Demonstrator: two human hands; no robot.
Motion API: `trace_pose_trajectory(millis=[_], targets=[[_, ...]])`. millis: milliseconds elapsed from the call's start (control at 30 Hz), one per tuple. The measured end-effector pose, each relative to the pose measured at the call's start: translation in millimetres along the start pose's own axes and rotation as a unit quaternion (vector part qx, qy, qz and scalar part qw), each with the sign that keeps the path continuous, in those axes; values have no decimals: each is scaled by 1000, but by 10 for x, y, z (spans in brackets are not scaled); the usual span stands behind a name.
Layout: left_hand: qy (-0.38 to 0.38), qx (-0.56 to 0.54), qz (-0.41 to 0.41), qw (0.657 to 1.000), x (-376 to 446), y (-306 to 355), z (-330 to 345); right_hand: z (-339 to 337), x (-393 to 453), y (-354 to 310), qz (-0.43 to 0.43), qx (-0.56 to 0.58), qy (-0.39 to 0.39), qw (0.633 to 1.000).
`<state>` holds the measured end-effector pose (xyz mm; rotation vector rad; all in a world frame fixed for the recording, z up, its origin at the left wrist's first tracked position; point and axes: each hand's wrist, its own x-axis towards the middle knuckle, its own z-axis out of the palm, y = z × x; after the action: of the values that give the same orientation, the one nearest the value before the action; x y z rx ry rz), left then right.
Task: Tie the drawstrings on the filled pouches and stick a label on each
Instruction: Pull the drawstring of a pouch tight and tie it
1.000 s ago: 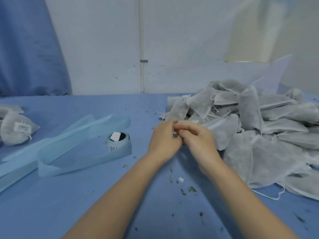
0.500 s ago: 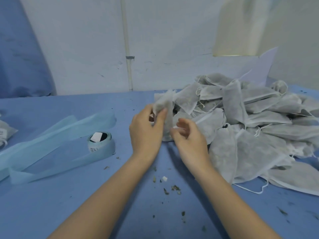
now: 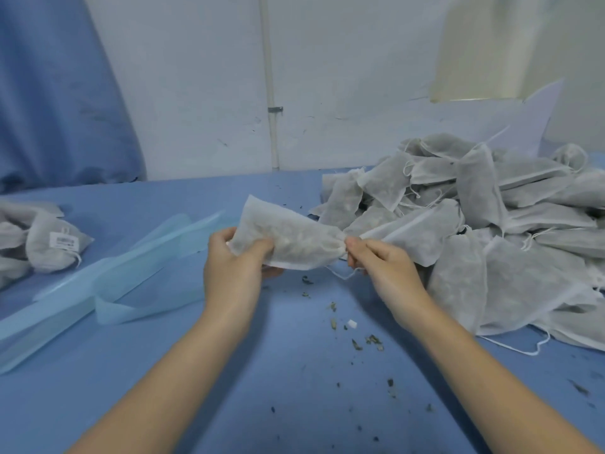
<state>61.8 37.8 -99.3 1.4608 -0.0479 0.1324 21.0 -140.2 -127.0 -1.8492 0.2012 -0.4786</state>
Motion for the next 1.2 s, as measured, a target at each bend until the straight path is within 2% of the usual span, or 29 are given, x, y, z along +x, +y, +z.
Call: trace_pose_trajectory(millis=[67, 100, 200, 233, 300, 400, 500, 567, 600, 767, 867, 933, 1000, 1133, 1200], targets=[[19, 127, 49, 991, -21, -11, -61, -7, -38, -38, -23, 2, -22, 999], [23, 201, 88, 975, -38, -31, -78, -11, -52, -58, -31, 7, -33, 999], [11, 373, 241, 896, -110, -70, -87, -37, -69, -85, -62, 20, -73, 995], [-16, 401, 291, 869, -143, -66, -73, -49, -74, -92, -73, 18, -90, 993], [-116, 411, 361, 829, -190, -55, -8, -68, -91, -115, -88, 15, -126, 988], [-235, 415, 372, 796, -230, -27, 162, -97, -111, -151, -97, 30, -165, 981], [-263, 404, 350, 803, -231, -59, 309, -127, -106, -141, -99, 58, -173, 978], [-253, 391, 340, 817, -234, -53, 337, -142, -96, -133, -89, 71, -166, 980], [-239, 400, 353, 811, -236, -57, 339, -144, -88, -128, -87, 70, -161, 981], [-171, 480, 397, 763, -246, -74, 301, -107, -62, -122, -71, 59, -128, 987], [-155, 567, 397, 705, -199, -67, 268, -80, -46, -90, -45, 71, -105, 991], [-153, 566, 375, 718, -192, -57, 255, -68, -28, -72, -24, 97, -88, 991], [-168, 528, 340, 760, -195, -57, 251, -48, -15, -74, -9, 160, -77, 984], [-207, 468, 280, 812, -172, -83, 234, 31, -3, -137, 63, 364, -58, 927], [-215, 424, 249, 844, -138, -92, 227, 46, 2, -181, 121, 405, -49, 905]])
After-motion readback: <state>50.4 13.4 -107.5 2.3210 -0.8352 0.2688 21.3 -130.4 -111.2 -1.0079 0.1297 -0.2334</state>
